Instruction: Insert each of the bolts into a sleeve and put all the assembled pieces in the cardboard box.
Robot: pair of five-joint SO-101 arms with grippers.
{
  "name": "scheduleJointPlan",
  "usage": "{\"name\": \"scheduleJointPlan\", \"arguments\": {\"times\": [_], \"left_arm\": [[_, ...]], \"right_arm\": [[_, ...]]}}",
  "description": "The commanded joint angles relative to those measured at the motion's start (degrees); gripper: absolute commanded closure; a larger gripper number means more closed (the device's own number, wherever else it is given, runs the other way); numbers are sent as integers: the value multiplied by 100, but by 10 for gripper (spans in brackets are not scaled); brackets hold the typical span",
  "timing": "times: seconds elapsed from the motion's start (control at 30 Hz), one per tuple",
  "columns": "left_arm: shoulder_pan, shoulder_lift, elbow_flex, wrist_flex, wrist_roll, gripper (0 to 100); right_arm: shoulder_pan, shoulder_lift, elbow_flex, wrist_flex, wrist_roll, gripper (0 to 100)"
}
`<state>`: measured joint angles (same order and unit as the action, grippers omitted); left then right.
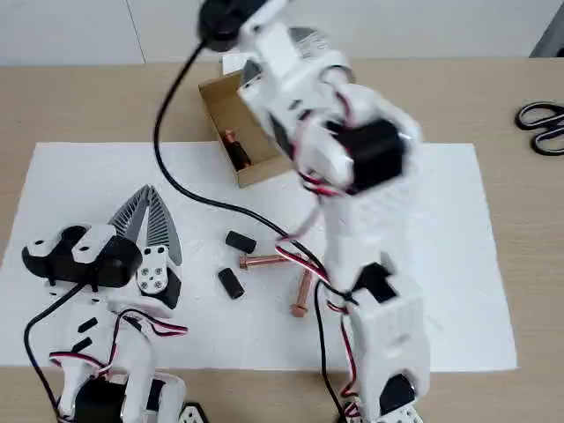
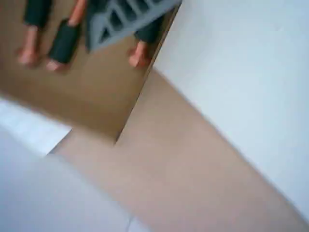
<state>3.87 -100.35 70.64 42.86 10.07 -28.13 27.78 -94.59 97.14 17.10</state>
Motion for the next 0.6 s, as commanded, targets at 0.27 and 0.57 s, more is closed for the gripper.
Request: {"name": "scheduleJointPlan", "arguments": {"times": [0.27, 0.57], "left_arm": [[44, -9, -22, -158, 26, 994], [44, -9, -22, -149, 26, 994]], "right_arm": [[101, -3327, 1081, 66, 18, 916], [1578, -6862, 5477, -4, 35, 916]]}}
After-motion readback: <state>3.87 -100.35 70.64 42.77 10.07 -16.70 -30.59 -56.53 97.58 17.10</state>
